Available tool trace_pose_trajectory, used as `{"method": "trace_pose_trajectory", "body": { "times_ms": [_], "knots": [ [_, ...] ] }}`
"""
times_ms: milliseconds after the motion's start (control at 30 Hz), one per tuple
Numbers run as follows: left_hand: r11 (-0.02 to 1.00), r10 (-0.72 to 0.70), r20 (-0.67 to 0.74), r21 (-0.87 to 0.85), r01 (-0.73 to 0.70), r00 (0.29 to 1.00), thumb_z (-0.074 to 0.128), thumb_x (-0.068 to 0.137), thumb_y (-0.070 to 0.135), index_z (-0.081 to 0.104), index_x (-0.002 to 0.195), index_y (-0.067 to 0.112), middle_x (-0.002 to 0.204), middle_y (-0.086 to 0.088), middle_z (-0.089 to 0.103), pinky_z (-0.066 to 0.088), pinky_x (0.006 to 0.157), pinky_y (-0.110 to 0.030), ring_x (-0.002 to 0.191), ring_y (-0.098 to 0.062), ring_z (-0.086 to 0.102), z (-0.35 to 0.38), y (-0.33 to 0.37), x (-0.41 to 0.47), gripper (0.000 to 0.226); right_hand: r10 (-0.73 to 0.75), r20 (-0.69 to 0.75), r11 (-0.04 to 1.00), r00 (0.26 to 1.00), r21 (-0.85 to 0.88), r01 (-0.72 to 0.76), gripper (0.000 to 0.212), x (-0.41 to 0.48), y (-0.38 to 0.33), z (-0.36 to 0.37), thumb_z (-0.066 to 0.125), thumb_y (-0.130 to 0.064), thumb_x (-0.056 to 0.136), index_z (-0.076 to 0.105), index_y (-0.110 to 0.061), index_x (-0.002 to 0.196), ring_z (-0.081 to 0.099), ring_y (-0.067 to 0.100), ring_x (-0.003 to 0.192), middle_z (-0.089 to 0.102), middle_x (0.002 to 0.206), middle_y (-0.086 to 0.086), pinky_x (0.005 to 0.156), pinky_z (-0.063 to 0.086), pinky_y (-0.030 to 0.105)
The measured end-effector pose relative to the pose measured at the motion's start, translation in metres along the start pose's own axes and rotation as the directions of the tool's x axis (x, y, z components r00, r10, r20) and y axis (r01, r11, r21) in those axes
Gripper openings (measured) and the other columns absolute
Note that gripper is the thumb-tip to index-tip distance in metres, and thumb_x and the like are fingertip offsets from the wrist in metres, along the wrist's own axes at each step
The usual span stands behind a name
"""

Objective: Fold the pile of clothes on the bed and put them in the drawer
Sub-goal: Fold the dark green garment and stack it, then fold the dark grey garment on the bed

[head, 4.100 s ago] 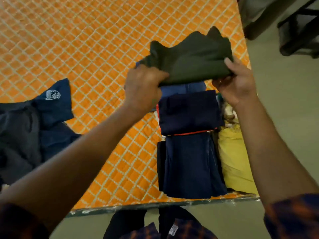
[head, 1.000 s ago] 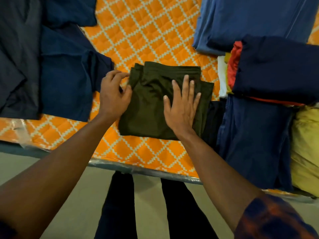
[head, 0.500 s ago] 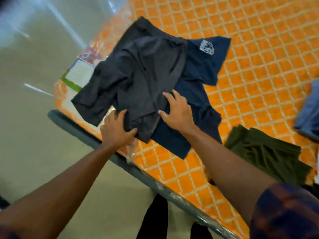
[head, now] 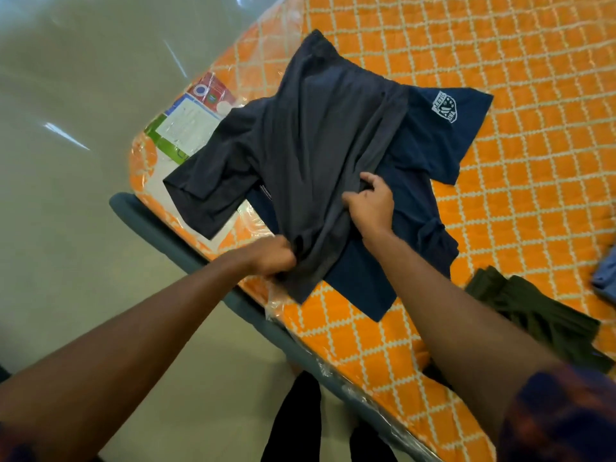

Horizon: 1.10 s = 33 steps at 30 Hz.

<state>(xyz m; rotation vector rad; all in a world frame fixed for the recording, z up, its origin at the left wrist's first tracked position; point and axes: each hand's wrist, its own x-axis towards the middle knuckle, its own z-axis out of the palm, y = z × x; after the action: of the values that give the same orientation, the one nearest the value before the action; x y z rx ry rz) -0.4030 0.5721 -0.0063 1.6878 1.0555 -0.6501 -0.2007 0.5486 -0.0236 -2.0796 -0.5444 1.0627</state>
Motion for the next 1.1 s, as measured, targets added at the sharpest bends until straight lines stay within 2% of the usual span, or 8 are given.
{"method": "trace_pose_trajectory", "body": {
  "times_ms": [233,367,433,533,700,833,967,1100],
  "knots": [
    [0.945,-0.313,0.735,0.301,0.125,0.601,0.05,0.097,0.021,0.059,0.094,0.017,0.084,-0.003,0.067,0.039,0.057,-0.021,0.053,-0.007,0.065,0.062,-0.017,-0.037,0.01,0.087,0.417,0.891,0.905,-0.439,0.116,0.045,-0.138,0.102,-0.028,0.063,-0.014,0.067,0.052,-0.035,0.105,0.058,0.013,0.064,0.059,0.065,-0.006,0.06,0.041,0.032],
    [0.961,0.078,0.146,-0.275,-0.036,0.986,0.062,0.093,0.009,0.064,0.099,0.017,0.086,-0.012,0.067,0.045,0.052,-0.023,0.053,-0.012,0.059,0.014,-0.018,-0.021,0.01,0.118,0.373,0.736,0.92,-0.655,0.17,0.038,-0.149,0.105,-0.045,0.059,-0.043,0.076,0.038,-0.04,0.107,0.063,0.028,0.084,0.065,0.084,-0.003,0.064,0.043,0.036],
    [0.914,0.086,-0.376,-0.338,-0.223,0.923,0.068,0.091,0.012,0.062,0.091,0.027,0.075,-0.003,0.061,0.048,0.061,-0.027,0.059,-0.015,0.056,-0.021,-0.018,-0.001,0.016,-0.057,0.245,0.8,0.968,-0.569,0.191,0.036,-0.13,0.086,-0.048,0.062,-0.048,0.081,0.041,-0.037,0.108,0.062,0.024,0.083,0.062,0.083,-0.006,0.065,0.044,0.036],
    [0.929,0.061,-0.638,-0.244,-0.278,0.767,0.071,0.083,0.028,0.063,0.104,0.027,0.082,0.004,0.059,0.048,0.077,-0.034,0.069,-0.014,0.054,-0.062,-0.011,0.029,0.022,-0.352,0.026,0.834,0.936,-0.446,0.326,0.049,-0.09,0.052,-0.045,0.07,-0.038,0.082,0.051,-0.027,0.125,0.056,0.022,0.104,0.056,0.11,-0.004,0.08,0.046,0.036],
    [0.896,0.441,-0.628,0.341,-0.283,0.641,0.063,0.08,0.007,0.054,0.134,0.017,0.131,-0.011,0.047,0.045,0.096,-0.048,0.11,-0.034,0.049,-0.095,0.037,0.052,0.056,-0.21,0.106,0.884,0.972,-0.405,0.235,0.084,-0.027,0.019,-0.035,0.08,-0.047,0.076,0.039,-0.028,0.148,0.056,0.02,0.111,0.063,0.114,-0.005,0.089,0.048,0.036],
    [0.586,0.641,-0.31,0.788,-0.187,0.702,0.063,0.067,0.002,0.046,0.145,0.029,0.159,-0.006,0.029,0.037,0.098,-0.054,0.138,-0.034,0.029,-0.114,0.072,0.067,0.084,0.002,0.349,0.908,0.937,-0.392,0.144,0.039,-0.016,0.026,-0.04,0.074,-0.027,0.071,0.062,-0.023,0.107,0.067,0.025,0.09,0.07,0.091,0.0,0.074,0.056,0.044],
    [0.193,0.57,0.045,0.963,-0.186,0.821,0.072,0.071,0.024,0.053,0.135,0.033,0.148,0.0,0.043,0.021,0.111,-0.057,0.144,-0.028,0.024,-0.13,0.097,0.084,0.068,-0.062,0.454,0.961,0.889,-0.213,0.176,0.01,-0.042,0.046,-0.072,0.063,-0.014,0.062,0.063,-0.013,0.071,0.065,0.015,0.069,0.068,0.07,0.004,0.058,0.042,0.033],
    [0.087,0.516,0.084,0.985,-0.149,0.852,0.071,0.073,0.032,0.05,0.132,0.03,0.131,0.001,0.05,0.024,0.109,-0.056,0.129,-0.028,0.036,-0.137,0.11,0.096,0.062,-0.066,0.464,0.915,0.883,-0.325,0.24,0.015,-0.079,0.069,-0.103,0.061,-0.008,0.063,0.054,-0.021,0.066,0.061,0.023,0.064,0.06,0.063,0.002,0.051,0.042,0.042]
  ]
}}
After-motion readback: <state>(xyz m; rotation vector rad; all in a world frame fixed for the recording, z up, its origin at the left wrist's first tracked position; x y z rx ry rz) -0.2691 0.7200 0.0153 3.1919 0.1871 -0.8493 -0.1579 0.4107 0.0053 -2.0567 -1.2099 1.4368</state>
